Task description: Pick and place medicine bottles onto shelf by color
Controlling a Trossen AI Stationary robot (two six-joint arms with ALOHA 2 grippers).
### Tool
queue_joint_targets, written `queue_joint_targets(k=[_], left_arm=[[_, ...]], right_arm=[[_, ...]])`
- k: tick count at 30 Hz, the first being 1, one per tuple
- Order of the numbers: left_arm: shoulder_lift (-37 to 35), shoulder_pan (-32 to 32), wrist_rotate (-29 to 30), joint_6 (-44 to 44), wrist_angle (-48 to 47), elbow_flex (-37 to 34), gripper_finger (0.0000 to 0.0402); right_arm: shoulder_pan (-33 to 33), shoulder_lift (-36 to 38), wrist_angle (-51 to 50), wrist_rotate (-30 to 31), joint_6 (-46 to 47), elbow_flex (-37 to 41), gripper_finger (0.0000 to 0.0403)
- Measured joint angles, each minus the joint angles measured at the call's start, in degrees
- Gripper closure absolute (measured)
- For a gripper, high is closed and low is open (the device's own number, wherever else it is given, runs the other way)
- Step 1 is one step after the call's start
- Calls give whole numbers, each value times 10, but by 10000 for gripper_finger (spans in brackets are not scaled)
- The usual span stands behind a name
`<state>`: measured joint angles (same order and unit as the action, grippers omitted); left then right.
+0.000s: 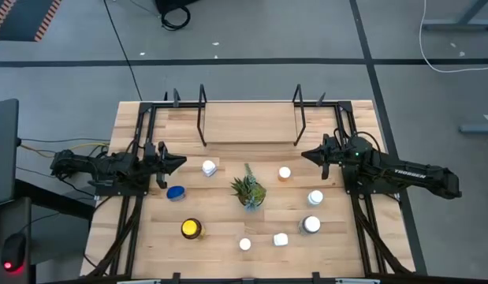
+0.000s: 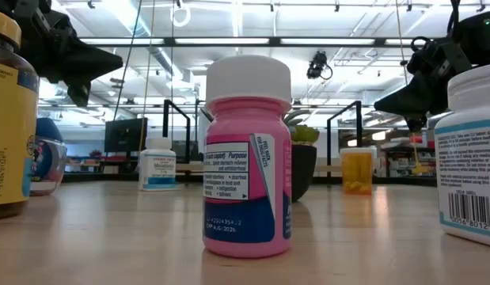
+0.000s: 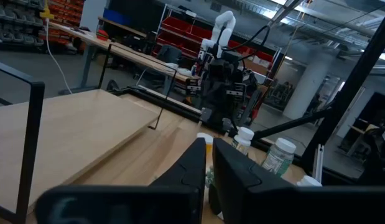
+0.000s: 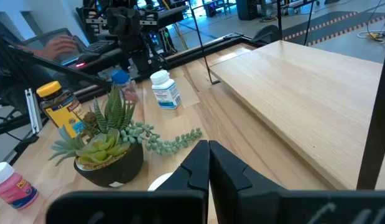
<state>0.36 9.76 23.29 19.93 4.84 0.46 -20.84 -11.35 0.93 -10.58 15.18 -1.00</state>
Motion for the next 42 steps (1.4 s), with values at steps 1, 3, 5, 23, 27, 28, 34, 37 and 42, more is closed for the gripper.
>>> queue_joint_targets(k=[1,3,5,23,27,28,34,37,42], left_arm=[[0,0,0,0,0,0,370],[0,0,0,0,0,0,371],[0,0,0,0,0,0,371],[0,0,0,0,0,0,371],[0,0,0,0,0,0,370],[0,0,0,0,0,0,369],[0,0,0,0,0,0,361],[0,0,0,0,0,0,362],[0,0,0,0,0,0,369]], right_arm=[[0,0,0,0,0,0,393],[0,0,0,0,0,0,393],[0,0,0,0,0,0,393],[0,0,0,0,0,0,393],[0,0,0,0,0,0,393],[0,0,0,0,0,0,393],[0,0,0,0,0,0,393],[0,0,0,0,0,0,393],[0,0,0,0,0,0,393]])
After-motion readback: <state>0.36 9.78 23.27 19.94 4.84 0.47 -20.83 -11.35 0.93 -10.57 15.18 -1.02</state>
